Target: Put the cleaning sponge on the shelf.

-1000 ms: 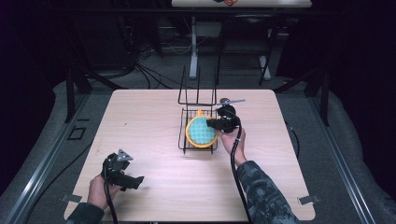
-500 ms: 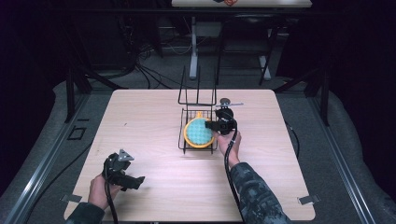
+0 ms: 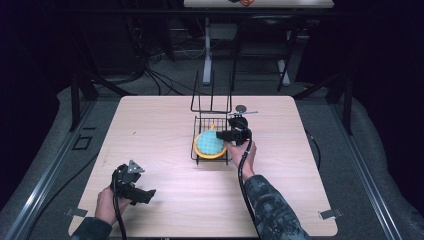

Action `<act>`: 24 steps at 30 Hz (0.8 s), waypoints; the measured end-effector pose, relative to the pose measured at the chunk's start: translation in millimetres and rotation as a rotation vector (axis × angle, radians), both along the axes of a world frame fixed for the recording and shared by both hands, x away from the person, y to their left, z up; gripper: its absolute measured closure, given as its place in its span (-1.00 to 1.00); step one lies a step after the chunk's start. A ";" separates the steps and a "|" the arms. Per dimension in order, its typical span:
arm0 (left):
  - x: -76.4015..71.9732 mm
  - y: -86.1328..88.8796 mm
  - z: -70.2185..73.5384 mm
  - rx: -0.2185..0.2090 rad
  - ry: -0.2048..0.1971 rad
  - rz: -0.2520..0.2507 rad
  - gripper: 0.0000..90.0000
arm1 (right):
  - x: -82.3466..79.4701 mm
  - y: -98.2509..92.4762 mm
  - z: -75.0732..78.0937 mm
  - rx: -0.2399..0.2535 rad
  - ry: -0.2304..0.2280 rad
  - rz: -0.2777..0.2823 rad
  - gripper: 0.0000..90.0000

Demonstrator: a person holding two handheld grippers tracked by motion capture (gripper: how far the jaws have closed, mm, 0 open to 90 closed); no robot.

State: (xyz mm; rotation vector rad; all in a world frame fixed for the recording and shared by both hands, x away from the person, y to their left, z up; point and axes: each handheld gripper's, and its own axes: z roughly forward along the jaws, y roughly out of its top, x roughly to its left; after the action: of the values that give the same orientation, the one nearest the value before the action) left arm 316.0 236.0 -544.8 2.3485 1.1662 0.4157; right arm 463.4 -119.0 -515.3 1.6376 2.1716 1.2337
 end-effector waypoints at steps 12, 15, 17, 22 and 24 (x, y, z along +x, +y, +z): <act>-0.3 0.1 0.4 0.004 -0.003 0.001 -1.00 | -14.0 -10.7 21.9 -0.053 -0.021 0.076 -0.10; -0.6 0.1 0.6 0.006 -0.003 0.003 -1.00 | -24.4 -20.3 31.0 -0.062 -0.031 0.096 -0.33; -0.6 0.1 0.7 0.004 -0.006 0.002 -1.00 | -31.9 -26.3 36.7 -0.066 -0.041 0.104 -0.43; -0.8 -0.4 0.8 0.007 -0.011 0.001 -1.00 | -52.8 -41.9 47.8 -0.074 -0.079 0.145 -0.62; -0.6 -0.7 0.6 0.010 -0.008 0.000 -1.00 | -59.8 -47.9 50.4 -0.090 -0.082 0.174 -0.68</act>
State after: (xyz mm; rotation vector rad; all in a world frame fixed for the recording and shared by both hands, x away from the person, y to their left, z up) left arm 315.4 235.3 -544.3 2.3529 1.1629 0.4312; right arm 403.6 -166.9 -464.9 1.3643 2.3233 1.2034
